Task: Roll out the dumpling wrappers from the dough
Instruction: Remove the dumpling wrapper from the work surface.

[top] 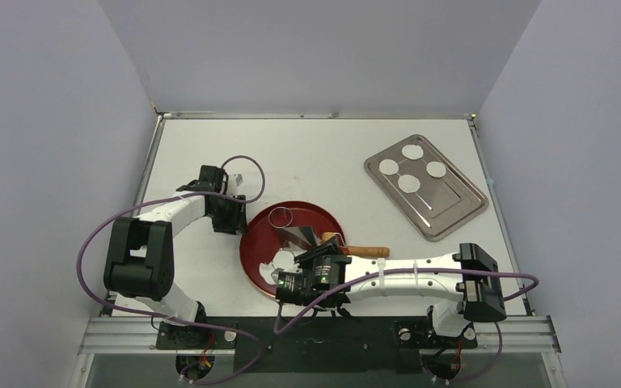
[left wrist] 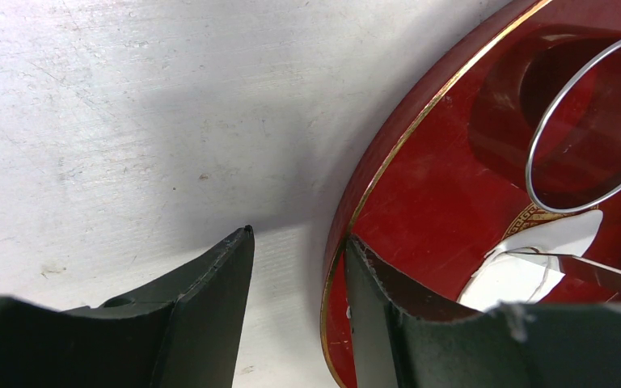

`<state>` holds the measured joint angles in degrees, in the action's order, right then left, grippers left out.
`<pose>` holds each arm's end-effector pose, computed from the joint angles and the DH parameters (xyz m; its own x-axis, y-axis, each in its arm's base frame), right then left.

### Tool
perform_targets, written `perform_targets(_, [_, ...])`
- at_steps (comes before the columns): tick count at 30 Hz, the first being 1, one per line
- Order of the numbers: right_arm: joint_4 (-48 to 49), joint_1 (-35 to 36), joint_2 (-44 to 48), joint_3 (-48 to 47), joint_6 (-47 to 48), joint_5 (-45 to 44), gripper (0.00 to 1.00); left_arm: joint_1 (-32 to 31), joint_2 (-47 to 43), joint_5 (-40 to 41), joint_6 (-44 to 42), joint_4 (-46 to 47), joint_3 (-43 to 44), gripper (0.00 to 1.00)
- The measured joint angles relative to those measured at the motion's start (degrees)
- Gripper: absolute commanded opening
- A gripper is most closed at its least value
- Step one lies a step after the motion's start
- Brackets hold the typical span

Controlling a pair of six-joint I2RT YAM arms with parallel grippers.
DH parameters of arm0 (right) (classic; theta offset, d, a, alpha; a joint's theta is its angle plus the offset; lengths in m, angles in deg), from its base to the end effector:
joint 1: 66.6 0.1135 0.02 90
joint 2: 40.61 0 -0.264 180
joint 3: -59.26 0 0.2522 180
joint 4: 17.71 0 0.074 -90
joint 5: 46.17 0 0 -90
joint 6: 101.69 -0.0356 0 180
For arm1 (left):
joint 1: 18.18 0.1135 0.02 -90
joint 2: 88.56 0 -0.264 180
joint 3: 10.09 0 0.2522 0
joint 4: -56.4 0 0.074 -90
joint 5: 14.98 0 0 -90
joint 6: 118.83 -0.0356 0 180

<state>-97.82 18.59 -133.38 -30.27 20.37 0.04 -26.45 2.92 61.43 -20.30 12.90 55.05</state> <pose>0.0494 0.2930 0.2639 0.3077 -0.9133 0.2667 -0.6481 -0.4064 -0.6440 0.2860 -0.0500 0.1636 -0.9513 -0.0074 -0.3081 0.0797 0.9598 -0.2693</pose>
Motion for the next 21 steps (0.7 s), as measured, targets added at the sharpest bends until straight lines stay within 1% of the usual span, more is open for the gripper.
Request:
perform_targets(4, [-0.5,-1.4,0.3,1.0,-0.6,-0.6,0.00,0.0,0.0,0.0,0.0,0.0,0.0,0.42])
perform_targets(12, [-1.8,-1.2,0.3,0.9,-4.2,-2.1,0.00,0.0,0.0,0.0,0.0,0.0,0.0,0.42])
perform_targets(21, [-3.2,-0.7,0.3,0.8,-4.7,-3.0,0.00,0.0,-0.1,0.1,0.0,0.0,0.0,0.42])
